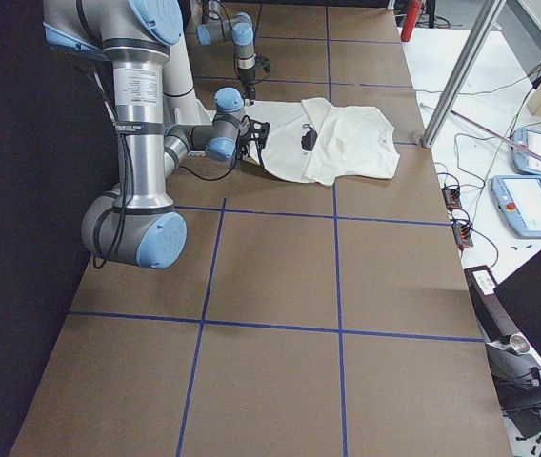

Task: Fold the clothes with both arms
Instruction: 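Grasp the hem corners with both grippers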

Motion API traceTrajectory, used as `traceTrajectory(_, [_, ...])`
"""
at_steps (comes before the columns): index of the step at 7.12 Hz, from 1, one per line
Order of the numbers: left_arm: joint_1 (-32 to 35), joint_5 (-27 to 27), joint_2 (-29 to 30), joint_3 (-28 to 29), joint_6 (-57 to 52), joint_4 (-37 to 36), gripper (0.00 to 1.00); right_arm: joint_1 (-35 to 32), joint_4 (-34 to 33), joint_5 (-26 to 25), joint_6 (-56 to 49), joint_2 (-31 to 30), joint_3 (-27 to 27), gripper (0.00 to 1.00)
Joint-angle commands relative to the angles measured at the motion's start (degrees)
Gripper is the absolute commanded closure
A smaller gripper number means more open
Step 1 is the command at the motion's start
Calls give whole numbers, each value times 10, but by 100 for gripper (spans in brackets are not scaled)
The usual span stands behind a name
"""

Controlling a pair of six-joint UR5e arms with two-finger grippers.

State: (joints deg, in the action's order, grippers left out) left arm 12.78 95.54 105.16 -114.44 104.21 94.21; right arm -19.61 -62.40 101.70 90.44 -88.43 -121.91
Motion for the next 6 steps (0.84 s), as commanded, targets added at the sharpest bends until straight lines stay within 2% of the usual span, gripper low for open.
traceTrajectory(1, [0, 0, 0, 0, 0, 0, 48, -5, 0, 2, 0, -1, 0, 100])
traceTrajectory(2, [0, 0, 0, 1, 0, 0, 58, -9, 0, 3, 0, -1, 0, 100])
traceTrajectory(4, [0, -1, -1, 0, -6, 0, 96, -10, 0, 3, 0, -1, 0, 100])
traceTrajectory(6, [0, -1, -1, 0, -9, 0, 100, -10, -1, 3, 0, -2, 1, 100])
